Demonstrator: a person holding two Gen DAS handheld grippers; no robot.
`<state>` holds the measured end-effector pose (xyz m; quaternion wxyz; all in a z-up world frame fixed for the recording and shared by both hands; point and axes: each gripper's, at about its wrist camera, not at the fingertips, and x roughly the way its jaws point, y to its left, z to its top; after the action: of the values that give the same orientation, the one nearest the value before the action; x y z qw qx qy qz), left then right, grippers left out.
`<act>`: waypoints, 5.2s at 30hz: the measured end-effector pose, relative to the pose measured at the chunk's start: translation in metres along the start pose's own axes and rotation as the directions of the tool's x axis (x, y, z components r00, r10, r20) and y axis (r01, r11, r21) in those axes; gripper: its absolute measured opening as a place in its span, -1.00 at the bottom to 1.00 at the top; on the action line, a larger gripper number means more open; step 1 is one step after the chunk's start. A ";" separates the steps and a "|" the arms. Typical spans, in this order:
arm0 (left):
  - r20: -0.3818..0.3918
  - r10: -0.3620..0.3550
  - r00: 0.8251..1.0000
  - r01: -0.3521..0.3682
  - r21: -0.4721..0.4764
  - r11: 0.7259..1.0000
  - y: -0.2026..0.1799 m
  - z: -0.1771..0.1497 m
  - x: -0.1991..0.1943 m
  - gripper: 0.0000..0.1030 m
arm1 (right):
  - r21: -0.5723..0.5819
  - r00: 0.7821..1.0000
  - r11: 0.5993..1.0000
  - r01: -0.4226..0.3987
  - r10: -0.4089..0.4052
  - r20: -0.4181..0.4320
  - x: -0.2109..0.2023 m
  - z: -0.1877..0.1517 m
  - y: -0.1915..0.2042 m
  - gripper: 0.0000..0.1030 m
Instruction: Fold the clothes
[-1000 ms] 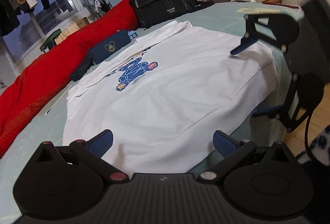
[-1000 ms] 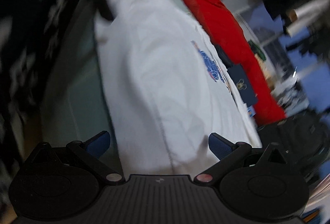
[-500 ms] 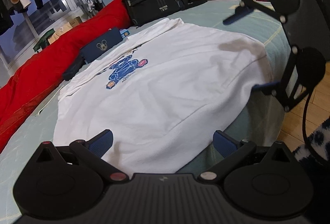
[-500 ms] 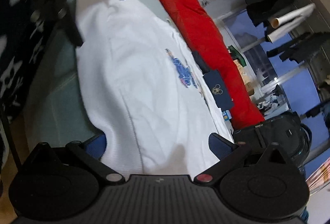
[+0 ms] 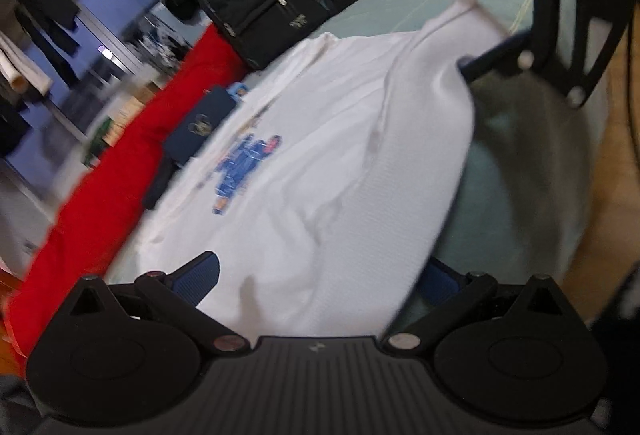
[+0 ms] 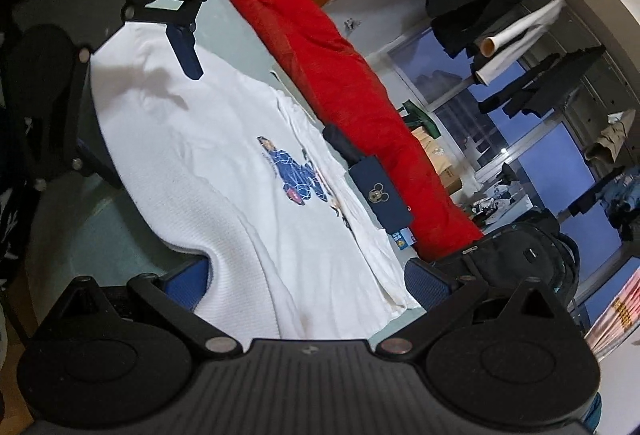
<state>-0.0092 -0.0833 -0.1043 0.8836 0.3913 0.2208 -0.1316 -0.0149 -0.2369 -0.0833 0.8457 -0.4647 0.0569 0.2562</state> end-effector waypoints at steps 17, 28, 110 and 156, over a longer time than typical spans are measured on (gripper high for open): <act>0.112 0.077 0.991 -0.067 -0.092 0.994 0.031 0.030 -0.014 0.99 | 0.086 0.984 0.981 -0.173 0.169 0.050 0.014 0.022 0.016 1.00; 0.095 0.042 0.995 -0.038 -0.044 0.998 0.022 0.004 -0.016 0.99 | 0.066 0.993 0.991 0.115 -0.116 0.004 0.028 0.029 0.020 1.00; -0.059 0.267 0.962 -0.267 0.009 0.964 0.222 0.042 0.230 0.99 | 0.113 0.934 0.948 0.298 -0.265 -0.240 0.276 0.029 -0.147 1.00; 0.010 -0.485 0.875 0.439 -0.443 0.782 0.228 0.006 0.216 0.99 | 0.719 0.834 0.536 -0.442 0.541 0.109 0.261 -0.015 -0.170 1.00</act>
<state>0.2727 0.0495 -0.0632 0.8757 0.1258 0.3792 -0.2711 0.2952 -0.2243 -0.0503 0.8453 -0.0757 0.3344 0.4098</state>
